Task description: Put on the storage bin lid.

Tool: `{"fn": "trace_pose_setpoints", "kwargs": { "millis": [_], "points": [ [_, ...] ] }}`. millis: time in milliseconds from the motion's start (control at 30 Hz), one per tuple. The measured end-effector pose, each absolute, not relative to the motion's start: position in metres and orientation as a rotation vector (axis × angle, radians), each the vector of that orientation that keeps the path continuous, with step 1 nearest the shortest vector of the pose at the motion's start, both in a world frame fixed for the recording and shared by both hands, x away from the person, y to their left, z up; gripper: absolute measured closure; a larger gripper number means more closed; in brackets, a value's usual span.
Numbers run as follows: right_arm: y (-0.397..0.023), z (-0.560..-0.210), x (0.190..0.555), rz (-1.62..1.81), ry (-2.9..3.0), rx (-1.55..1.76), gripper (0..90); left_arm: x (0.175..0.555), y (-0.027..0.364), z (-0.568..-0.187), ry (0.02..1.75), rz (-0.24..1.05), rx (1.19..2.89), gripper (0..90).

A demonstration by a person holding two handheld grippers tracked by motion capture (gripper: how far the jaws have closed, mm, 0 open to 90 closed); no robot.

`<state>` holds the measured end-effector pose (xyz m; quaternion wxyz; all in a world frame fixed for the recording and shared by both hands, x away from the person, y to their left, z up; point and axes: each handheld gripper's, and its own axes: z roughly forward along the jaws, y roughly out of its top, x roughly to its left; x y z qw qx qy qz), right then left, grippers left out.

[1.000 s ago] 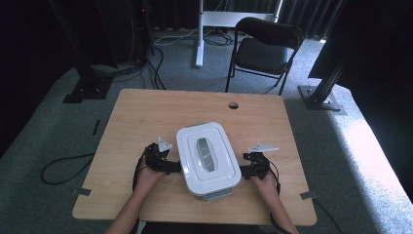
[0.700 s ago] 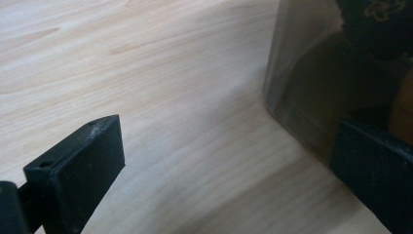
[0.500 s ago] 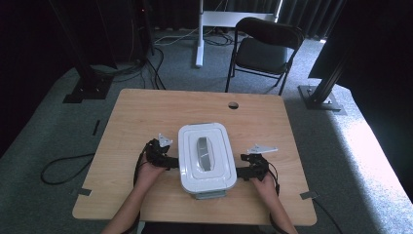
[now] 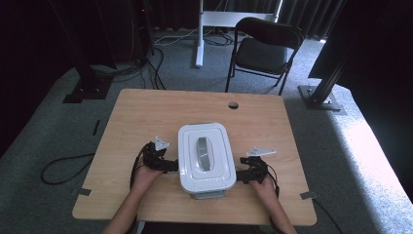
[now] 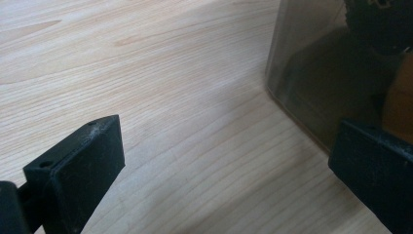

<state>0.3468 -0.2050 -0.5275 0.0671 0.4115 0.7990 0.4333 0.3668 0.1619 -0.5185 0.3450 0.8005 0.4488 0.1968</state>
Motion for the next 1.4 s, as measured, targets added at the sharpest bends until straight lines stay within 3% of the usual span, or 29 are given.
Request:
{"fn": "trace_pose_setpoints", "kwargs": {
  "millis": [300,1400],
  "points": [
    [-0.193,-0.526,0.346,1.267,2.426,1.168,12.7,0.363,0.171,-0.517,1.166,0.515,2.064,0.3],
    [-0.245,-0.518,0.334,1.161,2.145,1.267,12.1,0.334,0.219,-0.530,1.213,0.534,2.029,0.3]
  ]
}}
